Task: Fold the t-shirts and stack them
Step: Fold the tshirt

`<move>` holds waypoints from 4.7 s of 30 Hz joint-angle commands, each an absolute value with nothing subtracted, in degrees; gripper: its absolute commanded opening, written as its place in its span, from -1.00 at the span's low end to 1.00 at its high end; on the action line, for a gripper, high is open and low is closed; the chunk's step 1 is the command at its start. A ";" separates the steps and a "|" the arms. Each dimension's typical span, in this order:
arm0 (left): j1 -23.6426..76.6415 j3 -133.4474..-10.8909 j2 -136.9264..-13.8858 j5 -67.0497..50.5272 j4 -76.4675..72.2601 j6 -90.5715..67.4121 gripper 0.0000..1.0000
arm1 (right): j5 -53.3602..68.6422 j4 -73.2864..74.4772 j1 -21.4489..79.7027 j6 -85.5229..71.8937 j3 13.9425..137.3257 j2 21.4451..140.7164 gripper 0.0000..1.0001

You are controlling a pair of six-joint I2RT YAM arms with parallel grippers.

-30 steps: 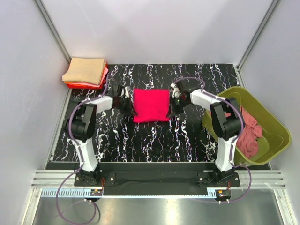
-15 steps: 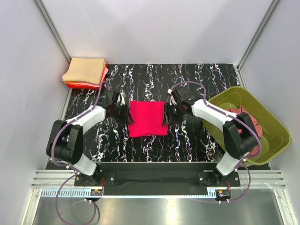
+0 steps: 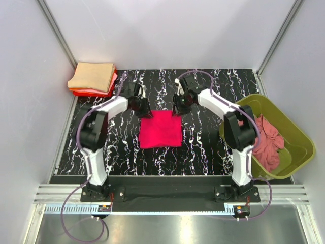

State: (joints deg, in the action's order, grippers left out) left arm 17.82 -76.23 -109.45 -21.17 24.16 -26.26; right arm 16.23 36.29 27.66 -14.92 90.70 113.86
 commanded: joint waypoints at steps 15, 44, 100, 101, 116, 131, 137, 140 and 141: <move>16.52 -97.90 -124.45 -15.11 27.15 -23.56 -0.45 | 9.58 38.49 23.82 -10.11 113.73 130.09 -0.09; 16.88 -79.19 -115.40 -16.96 21.80 -25.49 -0.39 | 21.89 23.20 35.77 -26.37 78.75 117.51 -1.00; 8.26 -88.06 -114.51 -36.91 27.77 -5.72 -0.38 | 3.24 27.77 35.51 -19.08 68.82 99.59 -0.92; 8.26 -88.76 -115.22 -39.96 27.77 -5.45 -0.40 | 3.95 27.77 35.42 -18.90 69.17 99.32 -0.92; 7.39 -102.21 -129.46 -37.17 24.62 -11.06 -0.50 | 3.96 23.04 35.25 -15.56 70.86 112.58 -0.95; 5.98 -107.58 -130.18 -38.14 25.22 -14.06 -0.22 | 2.81 24.52 34.01 -14.06 71.63 110.30 -0.94; 5.45 -99.51 -120.08 -37.36 25.66 -12.75 0.02 | 4.92 26.98 34.01 -15.64 71.72 102.49 -0.71; 5.01 -95.19 -119.09 -38.58 25.66 -11.43 0.07 | 8.25 27.95 34.01 -15.91 71.81 97.83 -0.49; 4.92 -94.32 -119.18 -39.54 25.66 -11.25 0.07 | 8.70 28.21 34.01 -16.08 71.81 95.91 -0.36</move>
